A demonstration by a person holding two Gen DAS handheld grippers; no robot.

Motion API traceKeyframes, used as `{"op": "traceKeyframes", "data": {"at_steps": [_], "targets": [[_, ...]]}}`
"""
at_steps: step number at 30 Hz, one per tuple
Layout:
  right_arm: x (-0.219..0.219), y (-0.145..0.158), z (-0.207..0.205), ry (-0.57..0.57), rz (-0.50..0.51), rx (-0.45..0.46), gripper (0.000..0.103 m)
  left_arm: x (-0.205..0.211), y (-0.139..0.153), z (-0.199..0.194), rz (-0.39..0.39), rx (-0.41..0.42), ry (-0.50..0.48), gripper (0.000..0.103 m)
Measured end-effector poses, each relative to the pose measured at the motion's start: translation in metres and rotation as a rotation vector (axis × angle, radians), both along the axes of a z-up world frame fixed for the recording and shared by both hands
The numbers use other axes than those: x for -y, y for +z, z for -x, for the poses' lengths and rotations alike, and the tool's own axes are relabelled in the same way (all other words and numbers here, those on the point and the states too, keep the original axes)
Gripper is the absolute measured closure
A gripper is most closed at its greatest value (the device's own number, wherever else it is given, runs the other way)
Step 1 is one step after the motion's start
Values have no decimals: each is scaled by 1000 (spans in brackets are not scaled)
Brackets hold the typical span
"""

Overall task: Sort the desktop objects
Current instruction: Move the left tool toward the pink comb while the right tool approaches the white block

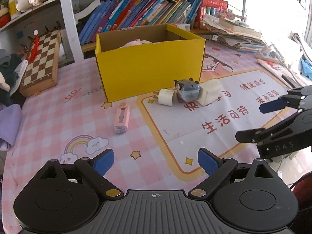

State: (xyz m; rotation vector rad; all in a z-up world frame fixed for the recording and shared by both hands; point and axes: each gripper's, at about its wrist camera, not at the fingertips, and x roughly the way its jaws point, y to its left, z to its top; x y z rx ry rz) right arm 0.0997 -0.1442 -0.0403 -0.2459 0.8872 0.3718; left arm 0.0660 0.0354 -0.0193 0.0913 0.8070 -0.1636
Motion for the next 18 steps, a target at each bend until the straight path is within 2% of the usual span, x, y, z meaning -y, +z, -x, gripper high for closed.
{"op": "traceKeyframes", "data": {"at_steps": [7,12,18], "targets": [[-3,1,-19,19,4,0,22,1,-1,-15,-11,-2,3,8],[-4,0,-34,26,6,-5,23,-4,-2,-26,-13,3,44,8],[-4,-4,-52,27,12,-31,25,-8,-5,-39,22,-6,46,8]]}}
